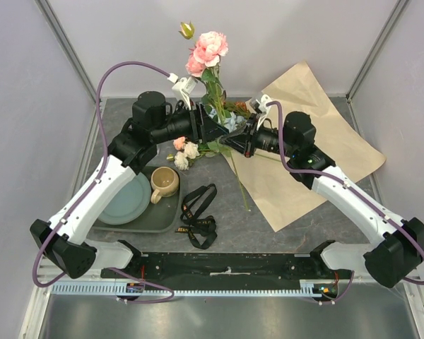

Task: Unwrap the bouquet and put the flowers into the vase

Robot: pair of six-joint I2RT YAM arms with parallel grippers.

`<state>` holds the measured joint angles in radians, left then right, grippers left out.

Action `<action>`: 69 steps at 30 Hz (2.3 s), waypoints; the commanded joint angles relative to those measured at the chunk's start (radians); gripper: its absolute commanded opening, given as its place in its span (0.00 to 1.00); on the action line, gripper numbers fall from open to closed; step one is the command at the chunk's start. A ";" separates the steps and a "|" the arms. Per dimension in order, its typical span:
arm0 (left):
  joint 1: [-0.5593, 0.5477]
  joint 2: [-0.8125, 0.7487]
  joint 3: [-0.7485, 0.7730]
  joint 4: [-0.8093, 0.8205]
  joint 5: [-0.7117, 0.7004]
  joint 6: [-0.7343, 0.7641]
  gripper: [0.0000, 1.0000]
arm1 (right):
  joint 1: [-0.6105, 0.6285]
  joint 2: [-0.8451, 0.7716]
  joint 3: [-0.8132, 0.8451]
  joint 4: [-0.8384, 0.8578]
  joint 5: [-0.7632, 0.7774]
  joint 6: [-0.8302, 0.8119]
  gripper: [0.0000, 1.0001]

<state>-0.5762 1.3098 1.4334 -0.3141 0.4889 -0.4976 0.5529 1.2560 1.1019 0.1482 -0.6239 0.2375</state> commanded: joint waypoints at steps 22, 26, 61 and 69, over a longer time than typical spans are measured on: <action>0.001 -0.030 0.125 -0.152 -0.143 0.295 0.02 | 0.058 -0.020 0.085 -0.081 0.156 0.002 0.89; 0.001 -0.055 0.243 -0.304 -0.323 0.416 0.02 | 0.056 -0.079 0.079 -0.145 0.243 0.009 0.98; 0.410 0.206 0.888 -0.401 -0.742 0.584 0.02 | 0.056 -0.145 -0.033 -0.309 0.391 -0.095 0.98; 0.417 0.168 0.869 -0.433 -0.667 0.545 0.02 | 0.056 -0.115 -0.027 -0.308 0.375 -0.081 0.98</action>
<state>-0.1631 1.5284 2.3146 -0.7406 -0.2310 0.0864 0.6067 1.1435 1.0645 -0.2073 -0.2321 0.1455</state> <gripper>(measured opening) 0.054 0.982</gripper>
